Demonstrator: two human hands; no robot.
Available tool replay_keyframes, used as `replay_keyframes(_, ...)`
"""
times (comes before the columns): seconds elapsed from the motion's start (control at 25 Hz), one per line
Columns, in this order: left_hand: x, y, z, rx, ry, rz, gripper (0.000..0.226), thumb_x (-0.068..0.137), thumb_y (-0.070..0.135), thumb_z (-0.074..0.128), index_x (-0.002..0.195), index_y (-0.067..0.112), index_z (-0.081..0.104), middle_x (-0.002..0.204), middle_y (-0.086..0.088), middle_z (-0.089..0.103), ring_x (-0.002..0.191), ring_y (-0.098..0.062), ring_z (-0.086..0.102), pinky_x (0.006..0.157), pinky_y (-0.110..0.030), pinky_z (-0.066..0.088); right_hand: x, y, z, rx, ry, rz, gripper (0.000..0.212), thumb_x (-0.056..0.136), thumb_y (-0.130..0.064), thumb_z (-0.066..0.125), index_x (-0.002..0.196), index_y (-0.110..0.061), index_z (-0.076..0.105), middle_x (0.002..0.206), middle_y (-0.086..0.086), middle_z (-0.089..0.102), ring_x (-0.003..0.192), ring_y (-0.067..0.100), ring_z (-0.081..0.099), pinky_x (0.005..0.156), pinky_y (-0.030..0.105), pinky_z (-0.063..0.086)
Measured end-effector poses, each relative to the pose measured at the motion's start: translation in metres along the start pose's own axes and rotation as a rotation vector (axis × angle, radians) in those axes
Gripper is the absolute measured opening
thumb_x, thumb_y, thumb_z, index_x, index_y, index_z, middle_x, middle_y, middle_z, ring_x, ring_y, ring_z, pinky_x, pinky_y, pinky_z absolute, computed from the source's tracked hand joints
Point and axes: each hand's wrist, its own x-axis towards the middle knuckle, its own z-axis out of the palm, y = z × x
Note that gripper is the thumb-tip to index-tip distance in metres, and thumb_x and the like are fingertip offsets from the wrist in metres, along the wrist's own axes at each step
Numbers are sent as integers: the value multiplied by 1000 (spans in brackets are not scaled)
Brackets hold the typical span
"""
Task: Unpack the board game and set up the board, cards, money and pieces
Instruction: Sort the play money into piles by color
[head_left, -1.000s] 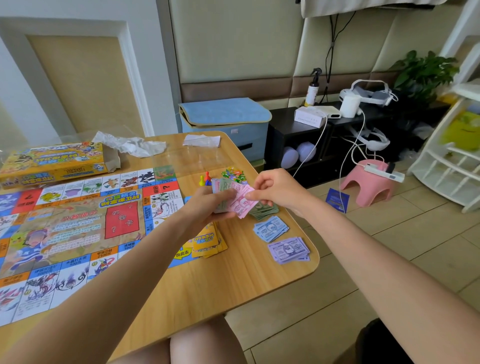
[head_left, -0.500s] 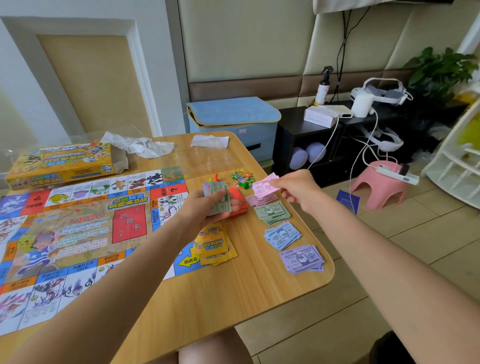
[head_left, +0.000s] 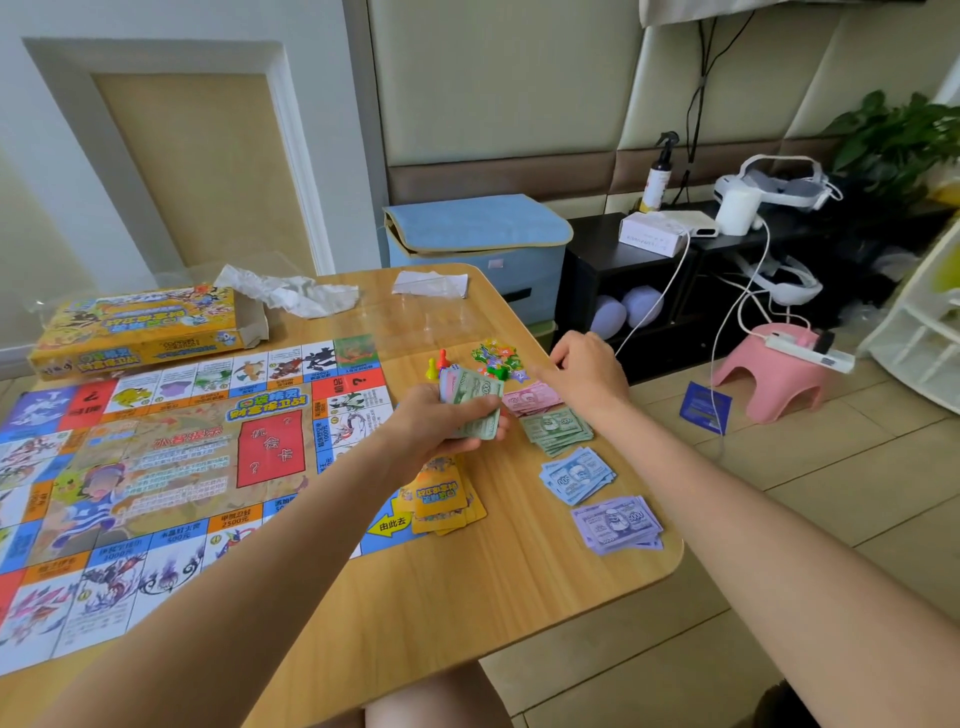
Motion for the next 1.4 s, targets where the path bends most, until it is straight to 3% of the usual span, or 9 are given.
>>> replay_keyframes(0.08,-1,1,2,41,-27,-19,26,86,21,65,107,6,64,90,-7,71,73,-8,68,48,-13,46,-8,-10,-12,356,-192,-77,27,83,-34,68,94,-9,65,82,-2,63,74,12,58,65,25,45)
replay_keyframes(0.2,-4,4,10,-23,-105,-71,16,89,21,61,100,10,64,85,-3,71,73,-7,68,51,-14,49,-23,-18,-26,349,-436,-207,14,82,-13,70,92,-5,67,59,-4,61,43,0,51,47,15,43)
replay_keyframes(0.36,-9,8,12,-293,-101,-112,10,92,10,54,98,5,61,81,-5,72,69,-11,70,54,-20,56,-25,-14,-37,292,-389,-248,12,80,-9,72,88,-15,66,56,-8,61,43,1,52,46,13,42)
replay_keyframes(0.56,-11,7,12,-95,62,-64,17,84,10,66,100,9,62,84,-4,68,72,-10,63,46,-13,49,-38,-2,-43,452,-393,-174,22,81,-5,69,103,0,68,68,9,62,52,8,52,48,12,44)
replay_keyframes(0.68,-8,8,14,-41,117,-77,15,79,12,72,90,10,63,81,-4,67,67,-10,62,44,-13,47,-39,5,-40,607,-396,-105,22,81,0,68,104,3,67,68,7,62,52,4,52,49,13,43)
replay_keyframes(0.92,-1,4,17,-7,152,-79,19,80,12,71,95,8,61,83,-6,65,68,-11,62,42,-13,47,-37,11,-45,823,-440,-31,19,83,4,63,101,1,67,74,6,64,54,4,53,50,13,44)
replay_keyframes(1.16,3,5,27,-25,67,-28,5,88,8,60,93,7,61,81,-5,65,63,-8,60,46,-12,49,-30,6,-40,588,-424,-23,16,81,-6,70,94,4,68,60,3,58,49,6,50,45,15,41)
replay_keyframes(1.32,5,0,13,-144,80,-48,20,90,11,59,107,2,58,84,-8,71,70,-12,69,47,-15,50,-23,18,-32,607,-223,181,13,84,-11,67,87,1,65,60,4,47,50,10,39,43,18,30)
replay_keyframes(1.4,6,-4,11,-125,91,-86,21,90,9,58,110,0,58,83,-8,72,63,-11,70,46,-16,51,-25,23,-19,442,-148,256,14,82,-15,68,75,-5,62,60,2,48,52,12,41,45,21,31)
